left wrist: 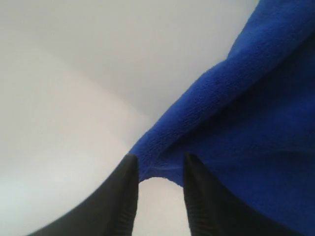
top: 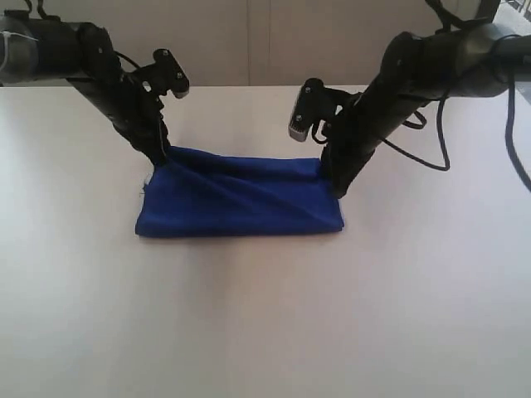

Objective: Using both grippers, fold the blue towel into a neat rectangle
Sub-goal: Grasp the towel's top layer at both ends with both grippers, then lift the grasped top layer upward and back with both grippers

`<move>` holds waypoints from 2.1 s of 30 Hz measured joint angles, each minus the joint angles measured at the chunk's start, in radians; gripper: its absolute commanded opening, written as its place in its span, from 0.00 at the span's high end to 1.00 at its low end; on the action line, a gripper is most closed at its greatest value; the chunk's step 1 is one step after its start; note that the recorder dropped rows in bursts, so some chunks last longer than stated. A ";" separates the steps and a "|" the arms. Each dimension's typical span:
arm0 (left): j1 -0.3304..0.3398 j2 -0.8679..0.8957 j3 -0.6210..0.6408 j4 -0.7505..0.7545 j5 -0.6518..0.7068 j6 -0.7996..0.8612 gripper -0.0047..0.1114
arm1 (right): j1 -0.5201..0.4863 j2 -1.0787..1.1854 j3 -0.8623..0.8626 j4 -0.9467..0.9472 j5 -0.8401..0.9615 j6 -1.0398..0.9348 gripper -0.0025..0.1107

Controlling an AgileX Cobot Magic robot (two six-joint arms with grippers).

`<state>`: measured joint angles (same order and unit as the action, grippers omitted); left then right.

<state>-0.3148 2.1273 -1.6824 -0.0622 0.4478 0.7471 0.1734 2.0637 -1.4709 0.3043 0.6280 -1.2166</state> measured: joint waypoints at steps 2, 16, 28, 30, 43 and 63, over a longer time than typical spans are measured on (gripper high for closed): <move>0.000 0.014 0.000 0.000 -0.006 0.010 0.60 | 0.000 0.007 0.001 0.000 0.000 -0.026 0.67; 0.000 0.028 0.000 0.014 -0.078 0.171 0.60 | 0.002 0.031 0.003 0.033 -0.054 -0.210 0.60; 0.000 0.056 0.000 0.025 -0.128 0.195 0.60 | 0.016 0.078 0.003 0.077 -0.130 -0.259 0.66; 0.000 0.063 0.000 0.025 -0.138 0.199 0.60 | 0.016 0.080 0.003 0.078 -0.132 -0.261 0.66; 0.000 0.098 0.000 0.036 -0.152 0.204 0.89 | 0.016 0.092 0.003 0.078 -0.142 -0.265 0.98; 0.000 -0.037 -0.001 0.043 -0.011 0.074 0.96 | 0.016 -0.006 0.003 0.078 -0.175 -0.178 0.98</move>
<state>-0.3148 2.0902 -1.6839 -0.0190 0.4364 0.8207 0.1892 2.0577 -1.4677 0.3827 0.4527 -1.3943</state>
